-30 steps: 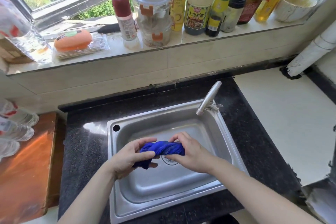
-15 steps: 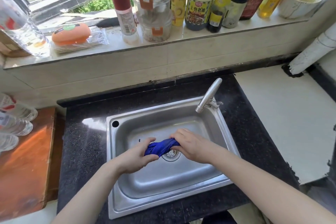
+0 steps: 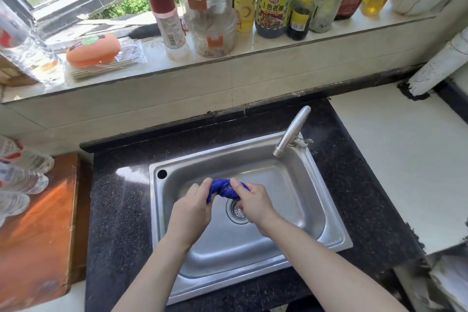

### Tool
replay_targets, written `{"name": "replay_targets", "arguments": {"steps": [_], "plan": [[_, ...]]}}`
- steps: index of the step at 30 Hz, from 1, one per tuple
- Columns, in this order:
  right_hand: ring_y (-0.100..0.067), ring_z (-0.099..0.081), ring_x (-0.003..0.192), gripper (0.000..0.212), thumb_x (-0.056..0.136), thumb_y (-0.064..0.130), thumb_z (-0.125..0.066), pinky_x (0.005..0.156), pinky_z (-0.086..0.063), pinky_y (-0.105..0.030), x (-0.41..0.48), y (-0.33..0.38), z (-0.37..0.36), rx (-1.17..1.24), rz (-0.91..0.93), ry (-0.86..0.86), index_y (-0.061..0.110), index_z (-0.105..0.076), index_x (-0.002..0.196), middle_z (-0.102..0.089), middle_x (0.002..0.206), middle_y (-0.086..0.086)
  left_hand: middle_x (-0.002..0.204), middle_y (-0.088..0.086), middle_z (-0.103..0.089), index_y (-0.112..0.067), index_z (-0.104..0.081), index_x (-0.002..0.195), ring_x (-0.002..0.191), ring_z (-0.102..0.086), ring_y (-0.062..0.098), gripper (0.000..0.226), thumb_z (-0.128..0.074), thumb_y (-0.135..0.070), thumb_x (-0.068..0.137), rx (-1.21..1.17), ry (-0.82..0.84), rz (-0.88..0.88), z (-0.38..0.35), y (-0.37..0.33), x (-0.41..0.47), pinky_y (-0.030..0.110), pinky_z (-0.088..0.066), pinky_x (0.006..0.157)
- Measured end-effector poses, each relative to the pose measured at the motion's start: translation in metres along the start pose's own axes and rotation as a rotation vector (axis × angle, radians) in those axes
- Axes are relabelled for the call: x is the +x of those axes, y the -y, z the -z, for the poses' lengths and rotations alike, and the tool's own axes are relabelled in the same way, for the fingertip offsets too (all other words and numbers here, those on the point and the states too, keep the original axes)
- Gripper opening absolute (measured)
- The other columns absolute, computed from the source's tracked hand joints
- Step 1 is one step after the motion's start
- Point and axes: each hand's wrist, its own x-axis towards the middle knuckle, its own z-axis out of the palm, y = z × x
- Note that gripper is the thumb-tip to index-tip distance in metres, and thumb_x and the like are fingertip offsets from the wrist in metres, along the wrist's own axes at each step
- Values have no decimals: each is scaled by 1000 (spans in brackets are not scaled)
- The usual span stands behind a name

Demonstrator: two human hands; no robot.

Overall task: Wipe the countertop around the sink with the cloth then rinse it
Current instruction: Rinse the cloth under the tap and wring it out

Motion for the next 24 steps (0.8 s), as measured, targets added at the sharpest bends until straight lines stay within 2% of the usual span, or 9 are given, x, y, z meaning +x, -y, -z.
{"name": "replay_targets", "arguments": {"steps": [3,5,8,10,12,14,17,20,24], "plan": [[-10,-21,40,32,100,41,-57,37,-18,-16,0,8,3,134,-190,104,16,-52,81,-30,48,4,72,1,-49,-20,-51,119,50,-53,29,27,-43,-34,96,62,-42,-37,0,6,-4,34,-44,38],[-12,-27,43,35,100,44,-56,40,-24,-19,2,4,9,58,-125,162,15,-55,82,-35,51,2,80,-5,-54,-23,-56,120,63,-58,20,27,-49,-33,97,-52,7,6,4,6,-6,34,-50,51],[-7,-60,67,27,98,48,-57,68,-49,-25,4,-6,26,-239,162,190,25,-70,99,-66,73,12,101,-17,-65,-34,-60,120,91,-62,2,26,-64,-36,94,-348,137,243,12,-2,-4,21,-49,78],[-1,-64,99,31,95,49,-61,92,-49,-23,3,-9,39,-413,295,222,35,-64,123,-70,107,16,104,-14,-68,-35,-61,120,86,-64,-2,31,-61,-51,93,-601,230,469,20,-14,0,15,-47,74],[-3,-56,114,51,95,50,-62,101,-43,-22,3,-8,48,-630,424,211,30,-53,140,-61,123,14,95,-3,-70,-34,-66,115,74,-62,8,36,-53,-58,92,-875,307,666,27,-20,4,19,-46,64],[-3,-53,109,50,94,48,-63,98,-42,-21,4,-8,54,-700,544,199,30,-52,140,-54,119,12,101,10,-71,-21,-68,113,85,-64,21,43,-66,-52,82,-1095,375,737,32,-17,8,35,-54,74],[-5,-52,104,38,93,43,-66,92,-43,-17,7,-11,59,-699,732,190,33,-54,127,-47,117,10,120,23,-66,-4,-54,108,108,-66,42,40,-76,-19,78,-1386,501,819,36,-9,8,57,-55,91],[-14,-53,111,38,94,39,-63,96,-46,-25,12,-12,64,-754,907,195,23,-53,127,-50,123,-2,119,22,-64,-10,-49,102,114,-61,52,35,-75,-6,79,-1476,649,840,43,-11,10,53,-59,79],[-28,-59,103,32,94,38,-60,89,-50,-38,15,-3,68,-802,1089,225,21,-46,117,-59,117,-11,123,21,-64,-6,-46,119,94,-68,39,47,-74,-20,84,-1417,871,786,51,-14,13,35,-55,60]]}}
